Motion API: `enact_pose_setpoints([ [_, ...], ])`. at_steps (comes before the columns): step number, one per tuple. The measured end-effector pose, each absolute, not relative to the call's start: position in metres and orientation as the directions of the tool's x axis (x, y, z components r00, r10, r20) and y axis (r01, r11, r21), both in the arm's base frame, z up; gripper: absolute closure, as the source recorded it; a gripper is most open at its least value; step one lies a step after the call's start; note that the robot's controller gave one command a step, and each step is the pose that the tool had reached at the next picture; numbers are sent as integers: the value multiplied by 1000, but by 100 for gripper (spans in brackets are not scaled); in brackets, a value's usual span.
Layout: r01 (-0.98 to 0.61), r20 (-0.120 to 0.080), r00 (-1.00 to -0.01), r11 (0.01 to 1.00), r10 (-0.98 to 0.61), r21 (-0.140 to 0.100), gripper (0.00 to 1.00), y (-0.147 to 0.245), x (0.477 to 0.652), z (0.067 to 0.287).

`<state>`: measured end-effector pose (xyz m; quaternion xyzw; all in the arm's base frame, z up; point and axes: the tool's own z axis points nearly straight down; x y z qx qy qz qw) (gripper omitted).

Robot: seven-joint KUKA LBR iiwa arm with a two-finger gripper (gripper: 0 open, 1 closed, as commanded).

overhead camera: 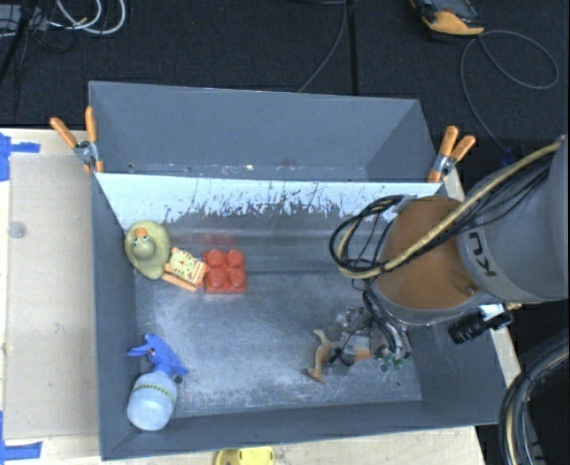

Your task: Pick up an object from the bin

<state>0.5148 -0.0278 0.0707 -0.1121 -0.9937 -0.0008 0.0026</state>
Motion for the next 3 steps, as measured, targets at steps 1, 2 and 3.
enact_pose_setpoints([
  [1,275,6,-961,961,275,1,100,-22,524,154],
  [2,275,6,-962,962,275,1,0,-22,524,154],
  [3,274,6,-962,962,274,1,0,-22,524,154],
])
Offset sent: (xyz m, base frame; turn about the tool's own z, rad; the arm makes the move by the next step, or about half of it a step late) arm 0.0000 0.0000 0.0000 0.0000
